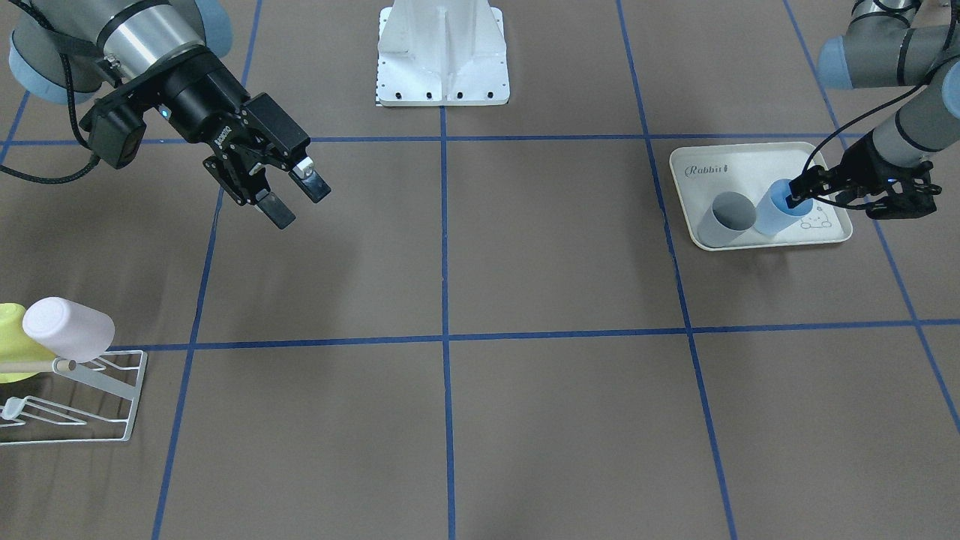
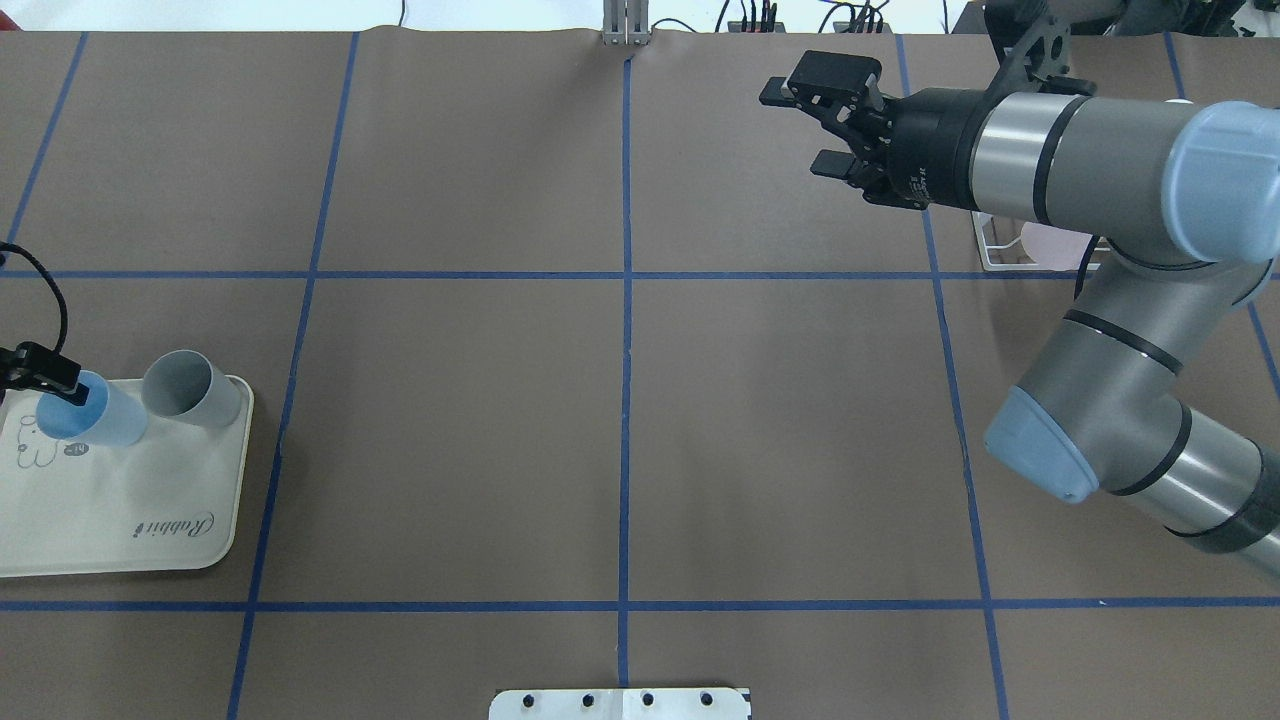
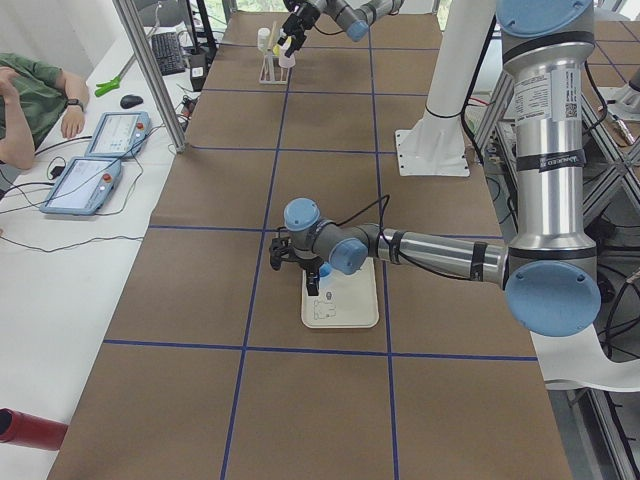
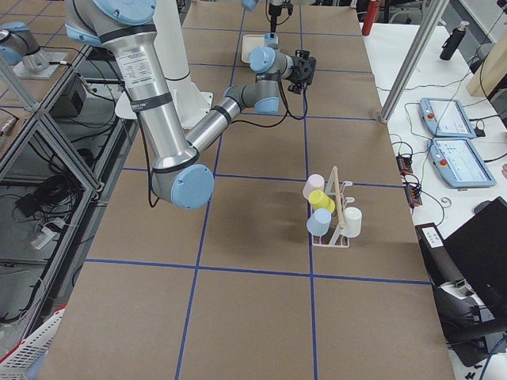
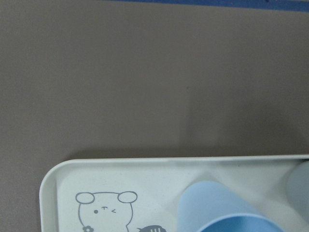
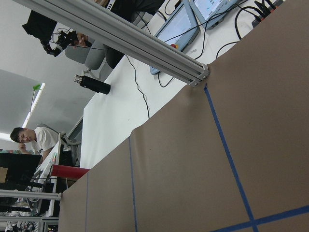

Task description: Transfer IKEA cup to right arm and place on rack

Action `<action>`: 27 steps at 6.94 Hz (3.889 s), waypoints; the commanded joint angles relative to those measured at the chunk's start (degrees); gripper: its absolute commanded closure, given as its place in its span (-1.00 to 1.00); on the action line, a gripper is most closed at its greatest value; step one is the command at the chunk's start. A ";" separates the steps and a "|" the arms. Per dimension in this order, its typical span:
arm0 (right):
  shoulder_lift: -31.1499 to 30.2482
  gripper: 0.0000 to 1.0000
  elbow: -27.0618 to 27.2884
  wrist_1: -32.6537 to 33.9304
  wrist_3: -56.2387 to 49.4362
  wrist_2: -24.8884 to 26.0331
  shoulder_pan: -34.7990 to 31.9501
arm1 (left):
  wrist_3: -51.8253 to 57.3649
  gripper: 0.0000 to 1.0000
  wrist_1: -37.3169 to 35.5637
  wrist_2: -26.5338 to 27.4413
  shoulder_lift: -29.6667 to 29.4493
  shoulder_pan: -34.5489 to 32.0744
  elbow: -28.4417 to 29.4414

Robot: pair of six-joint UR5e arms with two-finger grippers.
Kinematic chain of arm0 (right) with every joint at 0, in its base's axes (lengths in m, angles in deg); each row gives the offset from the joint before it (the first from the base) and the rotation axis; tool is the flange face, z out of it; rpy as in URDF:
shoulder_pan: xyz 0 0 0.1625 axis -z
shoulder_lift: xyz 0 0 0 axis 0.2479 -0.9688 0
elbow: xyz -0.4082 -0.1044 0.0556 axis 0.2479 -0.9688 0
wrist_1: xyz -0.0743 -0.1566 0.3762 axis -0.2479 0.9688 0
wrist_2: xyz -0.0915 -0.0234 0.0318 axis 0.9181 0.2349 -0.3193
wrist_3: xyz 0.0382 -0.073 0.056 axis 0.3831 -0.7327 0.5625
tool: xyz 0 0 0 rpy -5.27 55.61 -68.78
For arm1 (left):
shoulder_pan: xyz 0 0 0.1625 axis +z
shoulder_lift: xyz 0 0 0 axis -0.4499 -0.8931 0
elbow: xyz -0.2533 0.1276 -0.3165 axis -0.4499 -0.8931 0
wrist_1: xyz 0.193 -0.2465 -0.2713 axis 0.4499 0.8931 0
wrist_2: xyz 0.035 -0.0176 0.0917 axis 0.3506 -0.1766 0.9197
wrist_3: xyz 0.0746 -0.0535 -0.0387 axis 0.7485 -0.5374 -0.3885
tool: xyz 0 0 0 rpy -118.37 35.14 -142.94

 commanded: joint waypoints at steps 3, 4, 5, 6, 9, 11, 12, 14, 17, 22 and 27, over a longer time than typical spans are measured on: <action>0.09 -1.00 -0.06 -0.03 -0.06 0.00 0.00 | -0.40 1.00 -0.07 0.07 1.15 1.11 -0.38; 0.09 -1.00 -0.06 -0.03 -0.14 0.00 0.00 | -0.57 1.00 -0.33 -0.54 1.42 0.59 -0.82; 0.09 -1.00 -0.06 -0.03 -0.14 -0.09 0.00 | -0.66 1.00 -1.03 -1.77 1.51 0.15 -1.78; 0.09 -1.00 -0.06 -0.03 -0.32 0.00 0.17 | -0.66 1.00 -3.30 -4.30 1.60 -3.95 -3.44; 0.17 -1.00 0.20 -0.11 0.12 0.00 0.87 | -0.83 1.00 -15.14 -4.24 -0.06 -15.56 -11.95; 0.17 -1.00 0.29 -0.20 0.03 -0.18 1.05 | -16.89 1.00 -14.58 -4.33 -7.23 -16.29 -13.82; 0.26 -1.00 0.29 -0.20 0.29 -0.09 1.32 | -27.36 1.00 -11.52 -4.33 -12.06 -15.94 -13.66; 1.74 -1.00 0.11 -0.20 3.97 0.00 1.41 | -44.52 1.00 0.82 -4.42 -15.26 -13.24 -11.91; 5.43 -1.00 -0.50 -0.20 8.20 2.61 4.99 | -71.16 1.00 35.60 -2.50 -16.77 -11.20 -1.82; 16.16 -1.00 -4.80 -0.20 14.35 13.17 13.09 | -101.71 1.00 68.63 27.81 -17.74 8.39 -0.73; 21.18 -1.00 -12.63 -6.26 17.07 15.73 12.83 | -106.92 1.00 80.71 50.34 -21.95 23.26 1.10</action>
